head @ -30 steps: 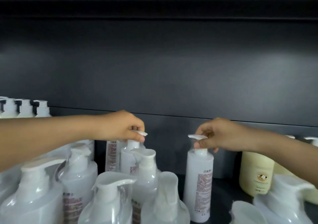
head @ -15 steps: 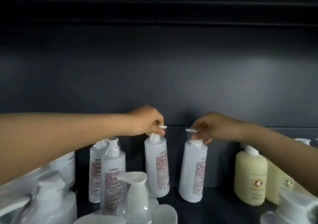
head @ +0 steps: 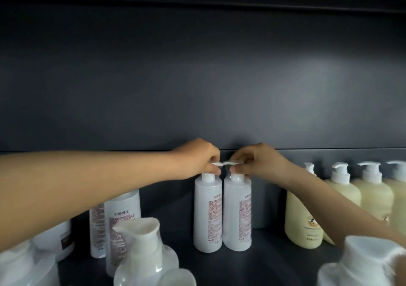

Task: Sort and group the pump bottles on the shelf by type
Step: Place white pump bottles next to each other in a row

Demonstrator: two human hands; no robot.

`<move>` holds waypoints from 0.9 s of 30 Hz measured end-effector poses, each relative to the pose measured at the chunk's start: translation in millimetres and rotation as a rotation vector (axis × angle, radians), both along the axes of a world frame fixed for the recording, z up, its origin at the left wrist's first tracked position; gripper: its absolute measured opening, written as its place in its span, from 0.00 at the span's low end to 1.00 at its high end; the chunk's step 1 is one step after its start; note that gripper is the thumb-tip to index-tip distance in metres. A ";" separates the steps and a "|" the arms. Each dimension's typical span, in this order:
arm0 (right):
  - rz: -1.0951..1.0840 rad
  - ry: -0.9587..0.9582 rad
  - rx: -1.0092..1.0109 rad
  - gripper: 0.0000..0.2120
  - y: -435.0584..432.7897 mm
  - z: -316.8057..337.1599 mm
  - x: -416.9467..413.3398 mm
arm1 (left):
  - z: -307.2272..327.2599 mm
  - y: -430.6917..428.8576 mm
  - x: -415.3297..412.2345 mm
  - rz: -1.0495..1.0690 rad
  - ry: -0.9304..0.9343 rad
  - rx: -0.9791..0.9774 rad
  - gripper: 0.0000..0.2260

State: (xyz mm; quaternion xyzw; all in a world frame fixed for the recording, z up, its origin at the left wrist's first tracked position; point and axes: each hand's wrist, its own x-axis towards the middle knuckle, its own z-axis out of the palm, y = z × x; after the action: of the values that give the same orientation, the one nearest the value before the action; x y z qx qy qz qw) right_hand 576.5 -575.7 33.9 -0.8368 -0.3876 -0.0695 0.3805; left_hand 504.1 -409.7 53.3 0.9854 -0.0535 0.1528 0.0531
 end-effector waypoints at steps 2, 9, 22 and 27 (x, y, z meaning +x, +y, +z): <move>-0.002 0.034 0.096 0.05 -1.1 -8.3 3.0 | -1.2 2.0 0.0 -0.001 0.002 -0.070 0.12; 0.142 0.253 0.183 0.12 -10.9 -31.0 4.9 | -4.8 13.3 2.9 0.023 0.118 -0.324 0.13; 0.173 0.215 0.150 0.08 -7.2 -32.0 9.9 | -9.8 23.3 4.0 -0.011 0.208 -0.397 0.09; 0.090 0.192 0.155 0.12 -0.5 -36.9 6.6 | -10.4 17.1 1.4 0.144 0.106 -0.187 0.13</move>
State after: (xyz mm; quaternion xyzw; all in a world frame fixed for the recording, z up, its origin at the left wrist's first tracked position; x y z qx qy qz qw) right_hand 583.1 -576.2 -2.9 -0.7895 -0.3800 -0.0015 0.4819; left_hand 505.5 -392.6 42.9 0.9841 0.0346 0.1084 0.1364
